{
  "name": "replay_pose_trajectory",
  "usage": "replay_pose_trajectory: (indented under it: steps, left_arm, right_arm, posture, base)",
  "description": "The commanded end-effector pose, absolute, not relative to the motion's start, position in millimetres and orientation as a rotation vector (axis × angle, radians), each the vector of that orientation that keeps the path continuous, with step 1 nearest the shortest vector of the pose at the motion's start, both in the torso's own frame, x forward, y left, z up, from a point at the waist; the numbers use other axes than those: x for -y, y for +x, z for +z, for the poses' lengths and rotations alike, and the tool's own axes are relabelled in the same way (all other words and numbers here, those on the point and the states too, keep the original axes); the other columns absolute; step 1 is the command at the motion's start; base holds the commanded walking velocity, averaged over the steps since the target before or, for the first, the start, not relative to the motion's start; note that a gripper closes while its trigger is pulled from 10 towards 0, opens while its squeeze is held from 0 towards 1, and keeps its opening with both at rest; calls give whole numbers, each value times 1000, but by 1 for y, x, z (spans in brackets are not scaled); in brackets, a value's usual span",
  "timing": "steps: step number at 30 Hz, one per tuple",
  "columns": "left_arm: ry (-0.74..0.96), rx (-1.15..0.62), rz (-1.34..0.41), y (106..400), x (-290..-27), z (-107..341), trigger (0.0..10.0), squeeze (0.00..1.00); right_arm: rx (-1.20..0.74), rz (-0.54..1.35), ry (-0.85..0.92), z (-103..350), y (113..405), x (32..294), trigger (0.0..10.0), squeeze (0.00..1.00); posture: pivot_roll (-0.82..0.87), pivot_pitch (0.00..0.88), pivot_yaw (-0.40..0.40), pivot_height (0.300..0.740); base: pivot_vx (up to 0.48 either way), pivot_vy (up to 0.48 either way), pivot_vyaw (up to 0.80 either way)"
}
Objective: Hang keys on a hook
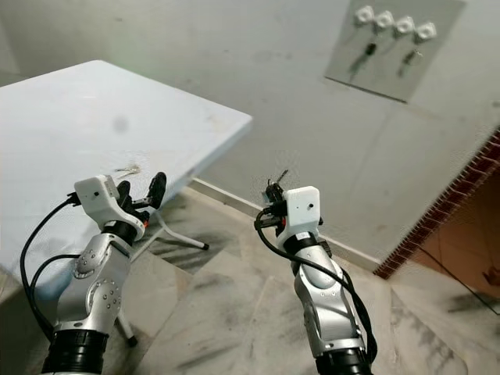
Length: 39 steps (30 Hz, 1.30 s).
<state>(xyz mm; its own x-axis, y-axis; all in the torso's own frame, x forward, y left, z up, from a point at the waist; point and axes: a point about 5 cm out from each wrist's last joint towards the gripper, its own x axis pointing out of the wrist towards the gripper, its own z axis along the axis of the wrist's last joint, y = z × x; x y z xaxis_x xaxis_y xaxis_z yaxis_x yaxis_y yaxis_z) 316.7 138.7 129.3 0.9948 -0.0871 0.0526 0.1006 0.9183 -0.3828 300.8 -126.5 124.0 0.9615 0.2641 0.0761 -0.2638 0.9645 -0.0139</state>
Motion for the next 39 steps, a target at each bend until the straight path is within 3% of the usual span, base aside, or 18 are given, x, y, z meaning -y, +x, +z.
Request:
replay_pose_trajectory:
  steps: [1,9,17,30,39]
  left_arm:
    - [-361,37,-115,317,-138,133,10000,0]
    - [-300,6,-200,308,-138,130,10000,0]
    - [-237,-53,-226,304,-163,118,10000,0]
    - [-354,-18,-132,304,-167,124,10000,0]
    - [-382,-17,-128,308,-163,126,10000,0]
  right_arm:
    - [108,256,0,132,303,127,10000,0]
    - [105,257,-66,131,304,145,10000,0]
    - [115,175,-146,140,321,193,10000,0]
    - [147,145,-33,137,308,183,10000,0]
    - [144,153,-6,135,300,177,10000,0]
  posture:
    - [19,13,-81,732]
    - [18,37,-76,732]
    - [20,55,-67,732]
    - [20,39,-73,732]
    - [14,32,-68,732]
  base:
    - [0,0,-769]
    - [0,0,-769]
    - [0,0,-769]
    - [0,0,-118]
    - [307,0,0]
